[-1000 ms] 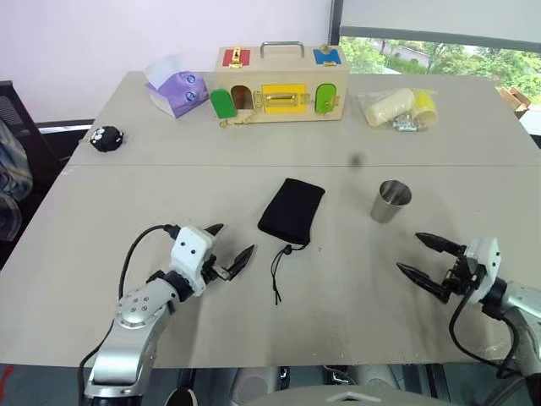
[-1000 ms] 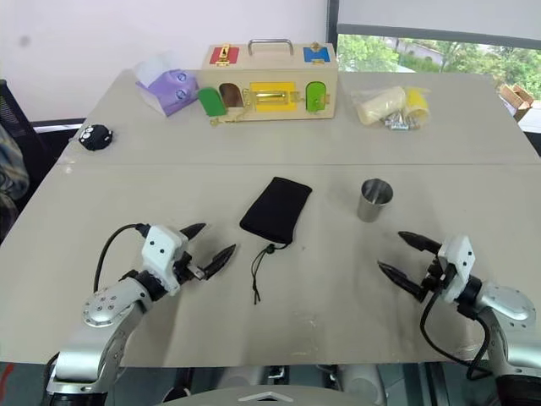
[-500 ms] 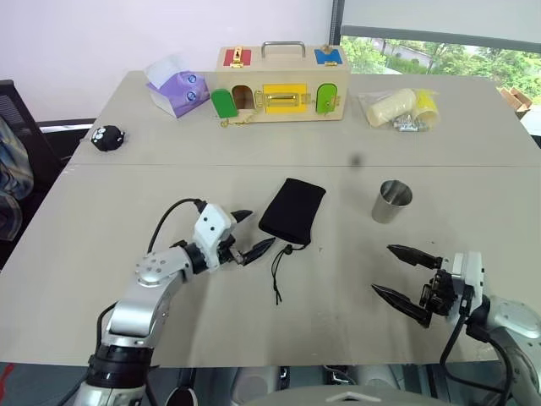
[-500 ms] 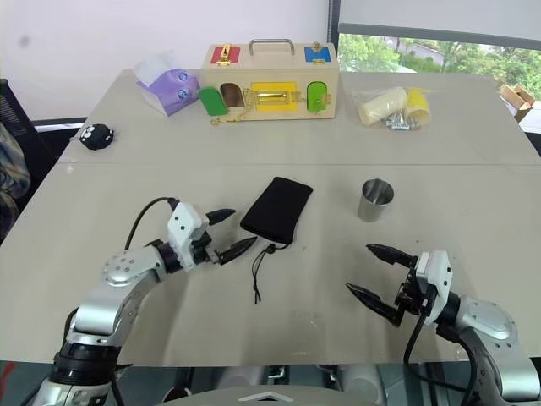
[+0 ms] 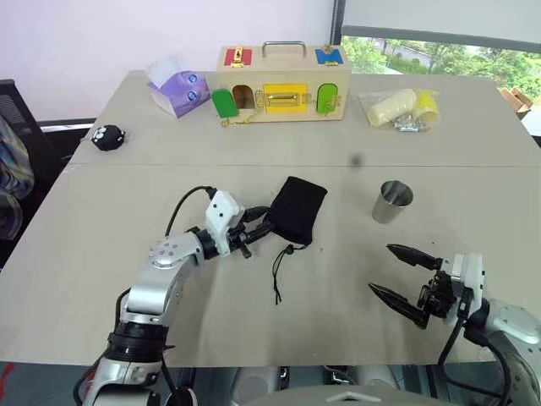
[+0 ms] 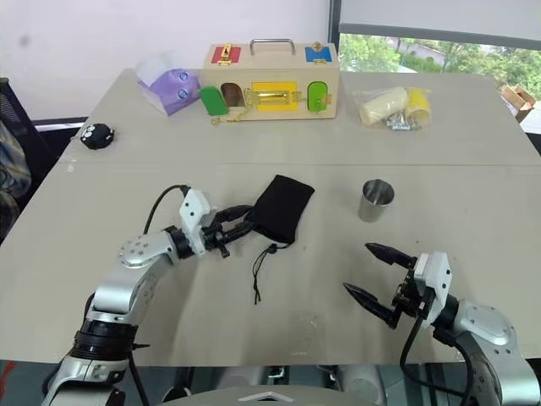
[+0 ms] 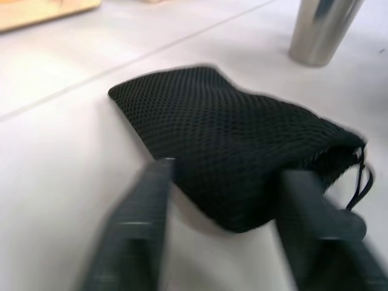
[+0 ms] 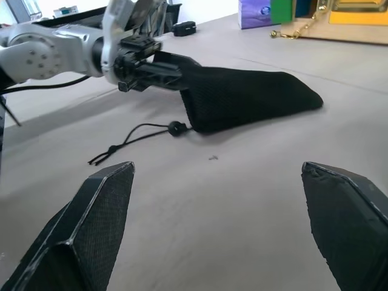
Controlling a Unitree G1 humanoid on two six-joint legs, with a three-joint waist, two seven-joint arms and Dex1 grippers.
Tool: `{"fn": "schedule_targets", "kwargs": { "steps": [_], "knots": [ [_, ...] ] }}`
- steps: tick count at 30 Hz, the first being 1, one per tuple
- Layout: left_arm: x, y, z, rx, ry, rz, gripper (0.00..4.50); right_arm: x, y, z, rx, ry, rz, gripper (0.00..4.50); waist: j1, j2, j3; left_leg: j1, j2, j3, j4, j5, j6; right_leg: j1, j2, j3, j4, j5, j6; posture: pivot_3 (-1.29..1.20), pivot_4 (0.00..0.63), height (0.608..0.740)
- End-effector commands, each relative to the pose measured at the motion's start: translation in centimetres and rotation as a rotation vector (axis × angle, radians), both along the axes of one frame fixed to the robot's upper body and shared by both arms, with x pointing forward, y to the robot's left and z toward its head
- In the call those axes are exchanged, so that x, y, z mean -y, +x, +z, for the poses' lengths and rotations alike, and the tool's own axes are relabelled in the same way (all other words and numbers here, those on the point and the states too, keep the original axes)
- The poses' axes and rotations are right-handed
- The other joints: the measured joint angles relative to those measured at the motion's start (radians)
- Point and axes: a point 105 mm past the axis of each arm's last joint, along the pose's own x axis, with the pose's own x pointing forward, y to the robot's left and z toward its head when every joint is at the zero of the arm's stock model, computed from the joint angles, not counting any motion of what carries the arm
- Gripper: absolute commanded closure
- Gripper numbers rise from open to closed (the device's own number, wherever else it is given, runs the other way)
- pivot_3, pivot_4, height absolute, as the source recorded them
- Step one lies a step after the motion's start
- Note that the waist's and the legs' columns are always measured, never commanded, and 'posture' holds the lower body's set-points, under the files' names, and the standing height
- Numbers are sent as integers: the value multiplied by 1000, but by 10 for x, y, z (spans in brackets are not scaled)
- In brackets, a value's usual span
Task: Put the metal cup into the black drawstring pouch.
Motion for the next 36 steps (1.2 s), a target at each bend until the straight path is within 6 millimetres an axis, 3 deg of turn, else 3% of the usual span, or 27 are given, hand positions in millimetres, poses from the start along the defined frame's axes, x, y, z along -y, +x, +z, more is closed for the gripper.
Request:
{"fn": "schedule_targets", "kwargs": {
  "steps": [1,5,7,10,13,16,20,26,27,29,30,33,36],
  "knots": [
    [2,1,6,19,-9,-23,4443,-3,5,30,77,13,9,0,-3,0,0,0,0,0,0,0,0,0,0,0,0,0,0,0,150,740],
    [2,2,6,21,2,-20,4443,7,38,68,240,15,-109,0,-3,-1,0,1,0,0,1,0,0,0,1,0,2,0,0,0,150,740],
    [2,3,6,25,7,-7,4443,10,51,73,271,-60,-141,0,-1,-1,0,1,0,0,1,0,0,0,1,0,2,0,0,0,150,740],
    [1,7,5,32,25,16,4443,9,68,65,264,-224,-145,0,5,-1,0,0,0,0,1,0,0,0,1,0,2,0,0,0,150,740],
    [0,9,4,37,24,37,4443,3,71,49,278,-380,-66,0,7,-1,0,-1,-1,0,1,0,0,0,1,-1,1,0,0,0,150,740],
    [0,8,1,37,29,53,4443,12,84,26,261,-540,-83,0,4,-2,0,-1,-1,0,1,0,0,0,1,-1,-1,0,0,0,150,740],
    [-5,10,0,29,32,102,4500,36,93,17,247,-708,-140,1126,5,-2,0,-1,-1,1,2,0,0,0,1,-1,0,0,1,0,150,740],
    [-11,12,-1,21,77,141,4500,45,87,23,251,-787,-160,3836,2,-2,0,-1,0,0,2,1,0,0,1,-1,3,0,1,0,150,740],
    [-11,13,-1,19,84,146,4500,46,87,25,254,-789,-165,4471,2,-2,0,-1,0,0,2,1,0,0,1,-1,3,0,1,0,150,740],
    [-11,16,0,19,95,158,4500,45,87,31,268,-771,-186,4471,1,-2,0,-1,0,0,2,1,0,0,1,-1,2,0,1,0,150,740],
    [-9,18,3,19,92,163,4500,40,88,39,284,-724,-207,4471,1,-2,0,-1,0,0,2,1,0,0,1,-1,2,0,1,0,150,740],
    [6,32,23,-1,12,175,4500,-16,80,73,330,-450,-130,4471,0,-3,2,-1,0,0,3,1,-1,0,1,-1,3,0,1,0,150,740],
    [20,39,34,-27,-33,171,4500,-57,58,73,256,-328,1,4471,0,-5,1,-1,0,-2,3,2,-2,0,2,-1,5,0,1,0,150,740]
  ]
}}
